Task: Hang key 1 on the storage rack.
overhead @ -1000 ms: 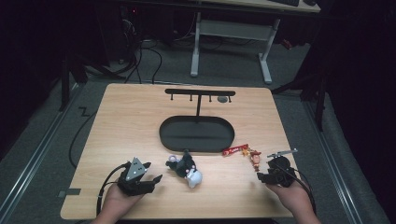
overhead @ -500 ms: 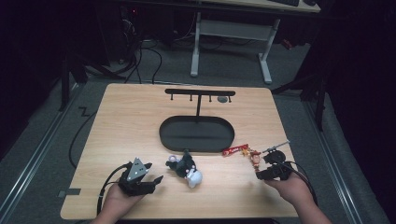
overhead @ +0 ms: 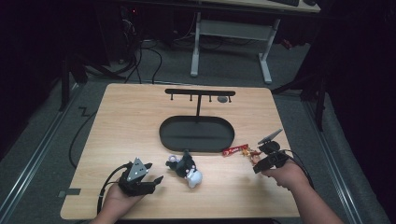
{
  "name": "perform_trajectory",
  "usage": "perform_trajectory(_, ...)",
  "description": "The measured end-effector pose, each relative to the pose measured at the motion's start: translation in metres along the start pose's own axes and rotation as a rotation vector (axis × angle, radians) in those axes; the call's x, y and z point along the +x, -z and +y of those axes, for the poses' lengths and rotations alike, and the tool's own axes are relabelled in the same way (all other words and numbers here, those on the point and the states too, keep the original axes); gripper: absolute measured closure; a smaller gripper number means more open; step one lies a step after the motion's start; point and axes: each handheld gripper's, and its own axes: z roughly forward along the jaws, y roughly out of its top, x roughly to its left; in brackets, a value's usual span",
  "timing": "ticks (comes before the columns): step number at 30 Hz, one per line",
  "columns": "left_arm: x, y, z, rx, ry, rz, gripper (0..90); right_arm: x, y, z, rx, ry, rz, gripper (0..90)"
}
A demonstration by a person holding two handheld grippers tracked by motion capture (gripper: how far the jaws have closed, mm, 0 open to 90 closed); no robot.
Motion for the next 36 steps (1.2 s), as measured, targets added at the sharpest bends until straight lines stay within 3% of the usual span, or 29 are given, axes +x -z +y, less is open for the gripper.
perform_trajectory(9,0.000,0.001,0.000,-0.002,-0.002,-0.002,35.1,-0.017,-0.010,0.023,0.010,-0.074,0.034,49.6)
perform_trajectory(17,0.000,0.000,0.000,0.001,-0.005,-0.003,35.1,-0.026,-0.017,0.029,0.009,-0.117,0.066,51.8)
perform_trajectory(30,0.000,0.001,-0.001,-0.002,-0.008,-0.005,35.0,-0.024,-0.028,0.039,0.029,-0.134,0.071,57.7)
perform_trajectory(36,0.000,0.001,-0.001,-0.002,-0.008,-0.008,35.0,-0.018,-0.032,0.043,0.035,-0.106,0.051,66.3)
